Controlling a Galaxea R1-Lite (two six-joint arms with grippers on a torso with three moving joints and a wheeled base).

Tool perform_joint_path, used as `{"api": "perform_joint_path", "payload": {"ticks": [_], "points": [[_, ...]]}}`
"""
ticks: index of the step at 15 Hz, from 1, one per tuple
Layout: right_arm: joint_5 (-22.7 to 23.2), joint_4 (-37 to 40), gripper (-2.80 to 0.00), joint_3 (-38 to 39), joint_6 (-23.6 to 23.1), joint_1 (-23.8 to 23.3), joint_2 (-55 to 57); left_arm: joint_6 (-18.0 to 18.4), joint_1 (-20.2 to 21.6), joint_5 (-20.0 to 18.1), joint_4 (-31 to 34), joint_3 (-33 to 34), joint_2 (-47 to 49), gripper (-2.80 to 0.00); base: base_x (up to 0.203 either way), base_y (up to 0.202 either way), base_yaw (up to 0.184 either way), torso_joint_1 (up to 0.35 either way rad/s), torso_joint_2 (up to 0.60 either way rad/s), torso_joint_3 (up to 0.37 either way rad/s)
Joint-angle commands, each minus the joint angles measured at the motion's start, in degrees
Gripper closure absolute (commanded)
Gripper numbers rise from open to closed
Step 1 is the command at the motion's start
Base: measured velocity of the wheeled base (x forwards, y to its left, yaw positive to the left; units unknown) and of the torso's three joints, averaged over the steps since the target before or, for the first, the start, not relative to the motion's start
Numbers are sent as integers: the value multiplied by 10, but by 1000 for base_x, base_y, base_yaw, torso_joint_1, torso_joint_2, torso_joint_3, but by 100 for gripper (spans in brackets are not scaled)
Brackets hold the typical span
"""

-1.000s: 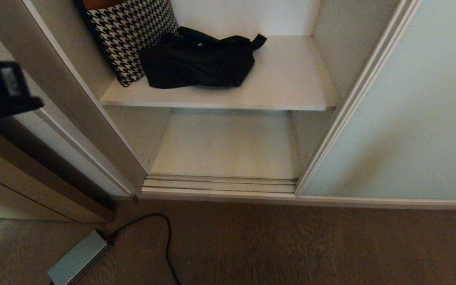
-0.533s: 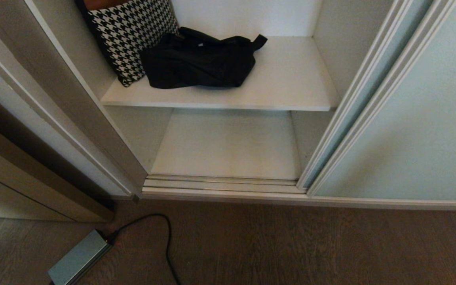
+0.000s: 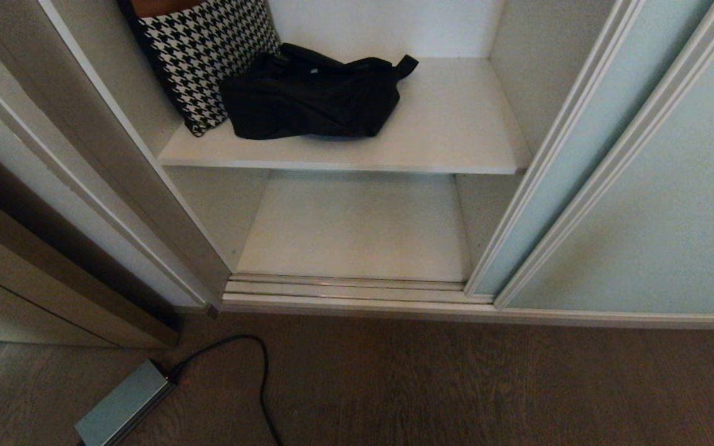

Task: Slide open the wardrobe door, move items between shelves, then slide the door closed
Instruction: Open the door

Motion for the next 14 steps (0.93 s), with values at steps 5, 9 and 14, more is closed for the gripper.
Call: {"api": "perform_joint_path", "payload": {"ticks": [5, 9, 14], "points": [[0, 0, 0, 0, 0, 0, 0, -18, 3, -44, 77, 70, -109, 0, 0, 0, 0, 0, 0, 0], [0, 0, 0, 1, 0, 0, 0, -28, 3, -37, 75, 70, -109, 0, 0, 0, 0, 0, 0, 0], [0, 0, 0, 1, 0, 0, 0, -34, 3, -31, 75, 70, -109, 0, 10, 0, -1, -1, 0, 0]]}}
